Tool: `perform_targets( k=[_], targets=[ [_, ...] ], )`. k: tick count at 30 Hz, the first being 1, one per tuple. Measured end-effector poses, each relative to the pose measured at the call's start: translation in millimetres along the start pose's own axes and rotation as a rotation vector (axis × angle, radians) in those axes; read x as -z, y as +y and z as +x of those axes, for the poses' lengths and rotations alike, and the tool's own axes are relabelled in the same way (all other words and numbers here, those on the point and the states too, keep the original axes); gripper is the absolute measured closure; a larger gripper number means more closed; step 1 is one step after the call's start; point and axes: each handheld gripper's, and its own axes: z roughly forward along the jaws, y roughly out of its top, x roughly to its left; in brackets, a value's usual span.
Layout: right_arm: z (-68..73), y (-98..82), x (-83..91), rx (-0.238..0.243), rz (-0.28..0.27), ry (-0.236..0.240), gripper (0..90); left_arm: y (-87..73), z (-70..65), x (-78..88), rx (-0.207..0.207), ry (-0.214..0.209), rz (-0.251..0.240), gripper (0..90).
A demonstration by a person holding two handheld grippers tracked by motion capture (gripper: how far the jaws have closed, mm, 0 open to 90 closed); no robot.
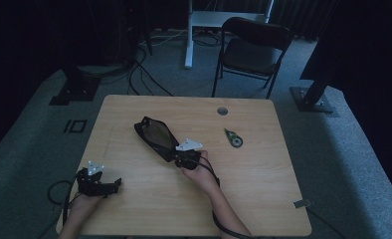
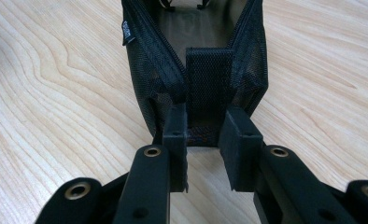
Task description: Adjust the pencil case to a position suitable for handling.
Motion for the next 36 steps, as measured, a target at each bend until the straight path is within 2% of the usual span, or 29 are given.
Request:
perform_targets(
  k=[15, 18, 25, 34, 36],
  targets=[
    [-9.9, -9.1, 13.1, -0.018, -0.001, -0.008, 72.8, 0.0, 0.0, 0.0, 0.0, 0.0, 0.0, 0.2],
    [-11.3, -10.9, 16.6, -0.001, 0.0, -0.018, 72.8, 0.0, 0.0, 0.0, 0.0, 0.0, 0.0, 0.2],
    [-15.9, -18.1, 26.3, -0.007, 0.005, -0.027, 72.8, 0.0, 0.0, 0.0, 0.0, 0.0, 0.0, 0.2],
    [-31.9, -33.0, 42.8, -0.039, 0.003, -0.057, 72.8, 0.0, 0.0, 0.0, 0.0, 0.0, 0.0, 0.2],
    [-34.6, -35.3, 47.7, -0.03, 0.007, -0.07, 72.8, 0.0, 0.0, 0.0, 0.0, 0.0, 0.0, 0.2]
  ],
)
